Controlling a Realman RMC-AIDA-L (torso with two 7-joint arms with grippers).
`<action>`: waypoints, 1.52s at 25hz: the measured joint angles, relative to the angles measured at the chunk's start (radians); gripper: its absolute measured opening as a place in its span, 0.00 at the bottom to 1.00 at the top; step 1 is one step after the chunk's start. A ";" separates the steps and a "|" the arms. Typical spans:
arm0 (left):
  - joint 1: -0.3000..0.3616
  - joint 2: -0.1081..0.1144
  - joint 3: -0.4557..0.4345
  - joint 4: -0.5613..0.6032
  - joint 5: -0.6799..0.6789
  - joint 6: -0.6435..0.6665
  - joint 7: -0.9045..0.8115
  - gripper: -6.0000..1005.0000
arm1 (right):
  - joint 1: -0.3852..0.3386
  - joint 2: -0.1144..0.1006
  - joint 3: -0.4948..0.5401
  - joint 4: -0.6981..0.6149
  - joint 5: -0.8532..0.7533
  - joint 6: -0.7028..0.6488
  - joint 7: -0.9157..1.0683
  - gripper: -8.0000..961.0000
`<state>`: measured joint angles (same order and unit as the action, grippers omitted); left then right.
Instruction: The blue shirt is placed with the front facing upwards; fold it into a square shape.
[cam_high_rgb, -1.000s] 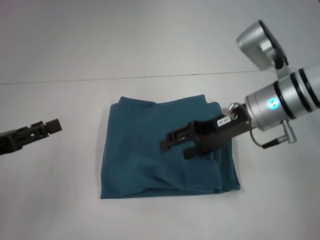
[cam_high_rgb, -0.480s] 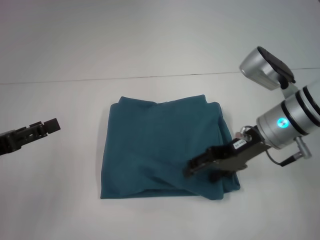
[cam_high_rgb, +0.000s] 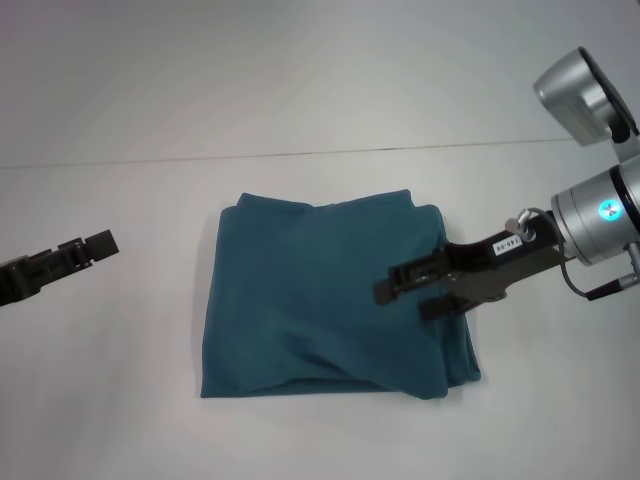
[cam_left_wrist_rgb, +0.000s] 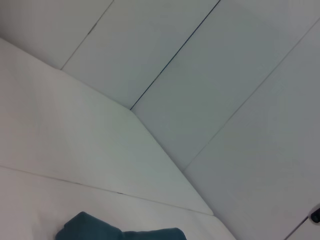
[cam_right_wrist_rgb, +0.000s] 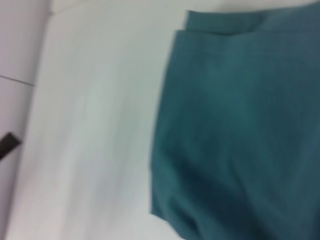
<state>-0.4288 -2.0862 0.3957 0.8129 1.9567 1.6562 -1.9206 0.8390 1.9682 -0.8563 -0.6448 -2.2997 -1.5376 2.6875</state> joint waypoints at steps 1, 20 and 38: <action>0.002 0.000 0.000 0.000 -0.003 0.000 0.000 0.94 | -0.001 0.001 0.000 -0.002 0.013 -0.005 -0.002 0.98; 0.002 -0.001 0.000 -0.003 -0.027 -0.005 0.000 0.94 | 0.036 0.062 -0.080 -0.009 -0.187 0.295 0.080 0.98; -0.002 0.008 -0.022 -0.011 -0.042 -0.020 -0.012 0.94 | 0.032 -0.021 -0.055 0.108 0.042 -0.005 -0.037 0.98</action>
<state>-0.4306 -2.0780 0.3737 0.8019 1.9147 1.6366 -1.9327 0.8709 1.9473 -0.9114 -0.5369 -2.2578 -1.5421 2.6504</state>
